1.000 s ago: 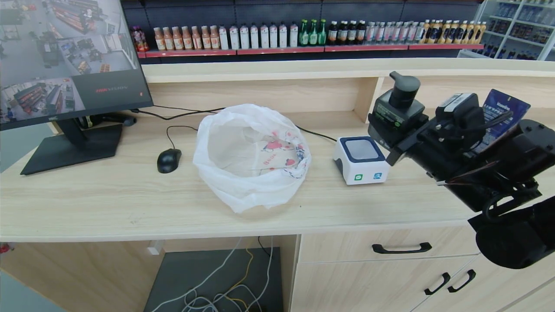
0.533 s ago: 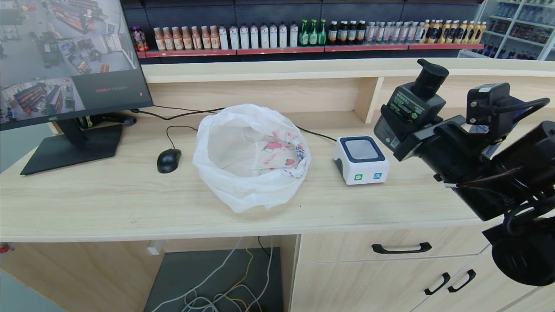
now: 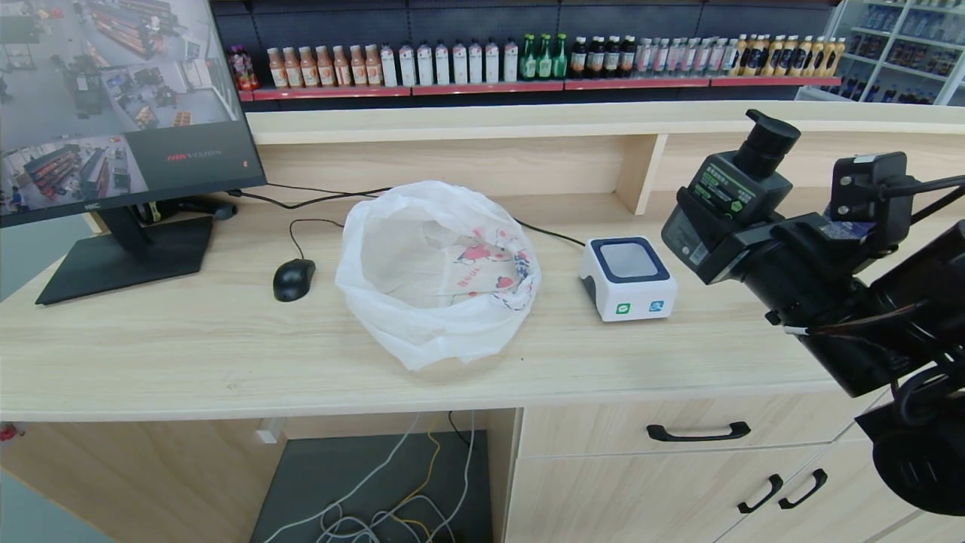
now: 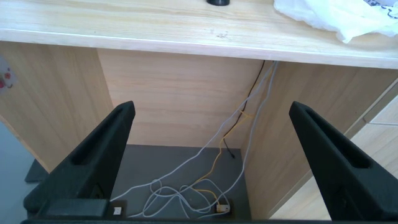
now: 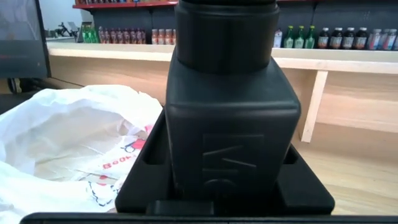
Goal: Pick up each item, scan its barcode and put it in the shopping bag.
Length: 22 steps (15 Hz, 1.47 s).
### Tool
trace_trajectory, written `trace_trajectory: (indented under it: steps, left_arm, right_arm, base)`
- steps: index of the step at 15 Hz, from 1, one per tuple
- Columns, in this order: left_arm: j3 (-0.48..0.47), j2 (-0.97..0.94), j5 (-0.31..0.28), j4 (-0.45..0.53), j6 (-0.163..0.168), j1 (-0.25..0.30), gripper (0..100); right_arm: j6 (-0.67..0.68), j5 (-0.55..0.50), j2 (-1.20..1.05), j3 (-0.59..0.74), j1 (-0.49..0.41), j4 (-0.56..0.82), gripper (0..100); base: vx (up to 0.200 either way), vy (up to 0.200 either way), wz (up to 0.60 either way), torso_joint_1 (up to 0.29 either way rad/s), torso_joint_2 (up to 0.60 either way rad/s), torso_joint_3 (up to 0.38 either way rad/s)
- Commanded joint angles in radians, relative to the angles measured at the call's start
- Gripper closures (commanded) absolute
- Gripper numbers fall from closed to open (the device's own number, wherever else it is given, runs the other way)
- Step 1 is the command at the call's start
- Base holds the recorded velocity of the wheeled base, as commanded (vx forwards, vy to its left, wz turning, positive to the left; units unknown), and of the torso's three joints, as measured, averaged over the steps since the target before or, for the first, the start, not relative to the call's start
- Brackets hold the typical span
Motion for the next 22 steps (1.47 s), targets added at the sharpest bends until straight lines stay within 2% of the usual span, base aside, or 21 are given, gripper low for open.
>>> trace_trajectory:
  steps: [1, 8, 21, 22]
  left_arm:
    - [0.0, 0.0, 0.001, 0.0, -0.001, 0.0, 0]
    - [0.0, 0.0, 0.001, 0.0, -0.004, 0.0, 0]
    - [0.0, 0.0, 0.001, 0.0, -0.003, 0.0, 0]
    - [0.0, 0.0, 0.001, 0.0, -0.003, 0.0, 0]
  right_arm:
    - [0.002, -0.001, -0.002, 0.004, -0.005, -0.001, 100]
    - [0.037, 0.0, 0.006, 0.001, 0.001, -0.001, 100]
    - [0.032, -0.001, 0.008, -0.001, -0.001, -0.001, 100]
    - [0.032, -0.001, 0.009, -0.002, -0.001, -0.001, 100]
  base:
    - [0.0, 0.0, 0.0, 0.0, 0.0, 0.0]
    - [0.0, 0.0, 0.0, 0.0, 0.0, 0.0]
    - [0.0, 0.2, 0.0, 0.002, 0.0, 0.002]
    - [0.0, 0.0, 0.0, 0.0, 0.0, 0.0]
